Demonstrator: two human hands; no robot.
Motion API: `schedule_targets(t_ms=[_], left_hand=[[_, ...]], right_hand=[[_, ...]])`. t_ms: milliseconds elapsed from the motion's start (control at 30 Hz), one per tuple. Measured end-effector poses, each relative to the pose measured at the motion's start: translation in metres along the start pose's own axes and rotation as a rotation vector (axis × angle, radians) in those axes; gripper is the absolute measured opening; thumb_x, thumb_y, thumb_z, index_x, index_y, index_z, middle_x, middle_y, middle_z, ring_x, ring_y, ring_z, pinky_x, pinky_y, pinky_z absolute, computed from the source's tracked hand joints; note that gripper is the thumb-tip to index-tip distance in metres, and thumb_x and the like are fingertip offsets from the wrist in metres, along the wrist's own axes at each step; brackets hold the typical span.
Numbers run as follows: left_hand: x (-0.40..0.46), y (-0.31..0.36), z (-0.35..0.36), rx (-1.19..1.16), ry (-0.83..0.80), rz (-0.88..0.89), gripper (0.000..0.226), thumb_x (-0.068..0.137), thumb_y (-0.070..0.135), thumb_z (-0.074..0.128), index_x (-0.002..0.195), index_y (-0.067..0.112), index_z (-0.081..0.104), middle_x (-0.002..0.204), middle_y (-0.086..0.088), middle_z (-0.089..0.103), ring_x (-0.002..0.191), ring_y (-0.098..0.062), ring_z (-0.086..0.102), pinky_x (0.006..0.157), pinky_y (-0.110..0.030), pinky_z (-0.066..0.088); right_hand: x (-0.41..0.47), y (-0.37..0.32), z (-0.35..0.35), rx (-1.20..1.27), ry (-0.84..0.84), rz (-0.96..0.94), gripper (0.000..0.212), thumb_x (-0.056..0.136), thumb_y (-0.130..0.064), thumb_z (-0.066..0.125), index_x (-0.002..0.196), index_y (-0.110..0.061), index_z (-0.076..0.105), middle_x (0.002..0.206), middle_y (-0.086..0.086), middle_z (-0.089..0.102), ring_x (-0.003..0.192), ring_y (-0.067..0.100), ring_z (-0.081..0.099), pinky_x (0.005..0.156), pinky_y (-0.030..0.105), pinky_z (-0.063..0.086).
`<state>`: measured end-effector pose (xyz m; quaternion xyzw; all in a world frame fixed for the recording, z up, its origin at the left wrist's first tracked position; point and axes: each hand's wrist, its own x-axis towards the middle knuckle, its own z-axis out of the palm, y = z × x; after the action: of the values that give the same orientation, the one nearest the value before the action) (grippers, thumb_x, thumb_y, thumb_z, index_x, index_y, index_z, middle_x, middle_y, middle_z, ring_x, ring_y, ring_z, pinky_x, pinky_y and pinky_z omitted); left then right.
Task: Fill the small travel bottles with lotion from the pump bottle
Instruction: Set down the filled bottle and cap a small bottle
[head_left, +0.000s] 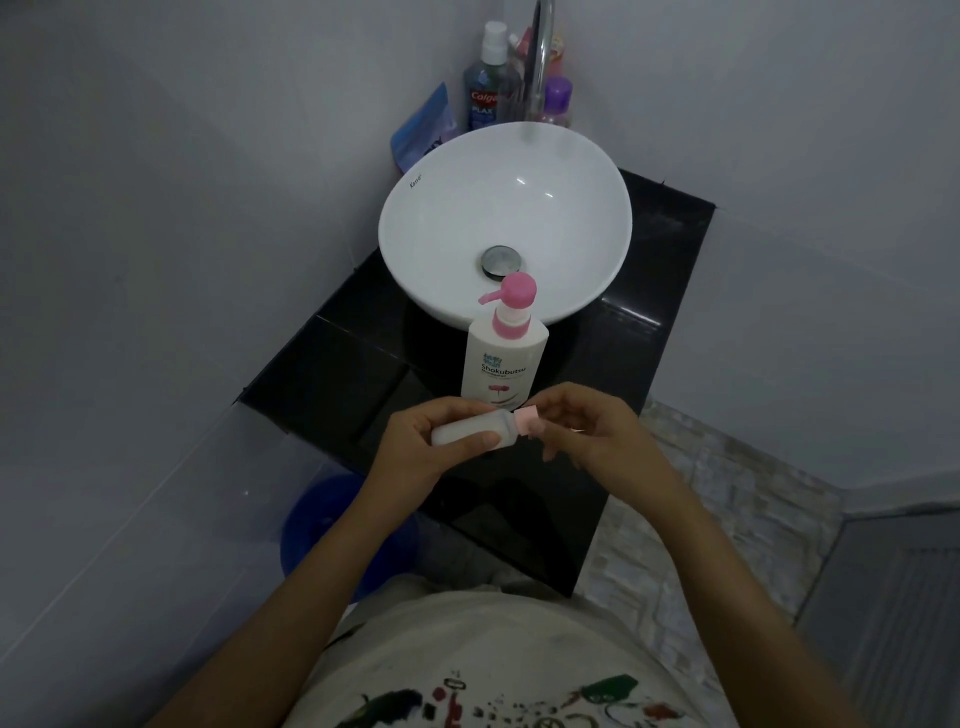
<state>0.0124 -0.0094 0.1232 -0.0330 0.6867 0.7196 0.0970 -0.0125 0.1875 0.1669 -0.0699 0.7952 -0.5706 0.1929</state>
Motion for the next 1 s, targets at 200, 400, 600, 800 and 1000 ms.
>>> schedule_targets(t_ms=[200, 400, 600, 800, 1000], left_hand=[[0.001, 0.004, 0.003, -0.01, -0.011, 0.008, 0.024, 0.075, 0.008, 0.072, 0.099, 0.015, 0.071, 0.104, -0.004, 0.071, 0.101, -0.014, 0.066, 0.079, -0.022, 0.055], [0.001, 0.004, 0.001, -0.025, -0.012, 0.0, 0.03, 0.069, 0.021, 0.074, 0.098, 0.016, 0.072, 0.103, -0.003, 0.072, 0.1, -0.014, 0.066, 0.08, -0.024, 0.055], [0.002, 0.002, -0.001, -0.004, -0.002, -0.013, 0.031, 0.073, 0.016, 0.073, 0.104, 0.01, 0.071, 0.106, -0.006, 0.071, 0.102, -0.017, 0.066, 0.081, -0.026, 0.055], [0.0, 0.002, -0.001, 0.017, -0.016, -0.016, 0.027, 0.076, 0.009, 0.072, 0.103, 0.009, 0.071, 0.105, -0.006, 0.071, 0.102, -0.017, 0.066, 0.085, -0.029, 0.056], [-0.002, 0.001, -0.003, 0.008, -0.016, -0.03, 0.026, 0.077, 0.008, 0.072, 0.102, 0.013, 0.072, 0.104, -0.003, 0.072, 0.1, -0.013, 0.066, 0.08, -0.023, 0.055]], right_hand=[[0.002, 0.0, 0.004, -0.02, 0.066, 0.039, 0.021, 0.089, -0.03, 0.057, 0.093, -0.01, 0.063, 0.078, 0.009, 0.067, 0.056, 0.009, 0.059, 0.054, 0.013, 0.047], [0.001, 0.0, 0.001, -0.077, 0.032, 0.018, 0.012, 0.087, -0.024, 0.062, 0.089, -0.012, 0.065, 0.075, 0.005, 0.067, 0.055, 0.008, 0.059, 0.057, 0.015, 0.05], [0.0, -0.001, 0.004, 0.016, 0.026, 0.011, 0.017, 0.088, -0.023, 0.059, 0.1, -0.012, 0.063, 0.083, 0.011, 0.067, 0.058, 0.009, 0.059, 0.052, 0.011, 0.044], [0.001, 0.005, 0.012, -0.031, 0.099, 0.079, 0.023, 0.09, -0.033, 0.055, 0.083, -0.013, 0.064, 0.068, 0.005, 0.065, 0.049, 0.009, 0.055, 0.051, 0.013, 0.045], [-0.005, 0.007, 0.013, 0.025, 0.043, 0.014, 0.014, 0.087, -0.02, 0.062, 0.1, -0.014, 0.064, 0.083, 0.005, 0.068, 0.06, 0.009, 0.061, 0.056, 0.014, 0.047]])
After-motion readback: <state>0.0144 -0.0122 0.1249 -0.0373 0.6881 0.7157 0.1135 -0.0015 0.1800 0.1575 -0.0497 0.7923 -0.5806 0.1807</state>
